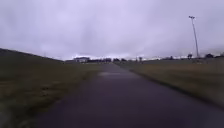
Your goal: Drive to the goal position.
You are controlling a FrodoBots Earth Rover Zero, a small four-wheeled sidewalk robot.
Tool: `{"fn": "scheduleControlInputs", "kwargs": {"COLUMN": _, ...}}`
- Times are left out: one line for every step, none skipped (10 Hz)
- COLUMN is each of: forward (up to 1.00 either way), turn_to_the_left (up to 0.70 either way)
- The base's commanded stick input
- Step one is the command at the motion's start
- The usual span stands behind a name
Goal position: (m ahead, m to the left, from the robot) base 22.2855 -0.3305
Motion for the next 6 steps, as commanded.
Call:
{"fn": "scheduleControlInputs", "kwargs": {"forward": 1.00, "turn_to_the_left": 0.03}}
{"fn": "scheduleControlInputs", "kwargs": {"forward": 1.00, "turn_to_the_left": 0.01}}
{"fn": "scheduleControlInputs", "kwargs": {"forward": 1.00, "turn_to_the_left": 0.00}}
{"fn": "scheduleControlInputs", "kwargs": {"forward": 1.00, "turn_to_the_left": -0.01}}
{"fn": "scheduleControlInputs", "kwargs": {"forward": 1.00, "turn_to_the_left": -0.02}}
{"fn": "scheduleControlInputs", "kwargs": {"forward": 1.00, "turn_to_the_left": -0.31}}
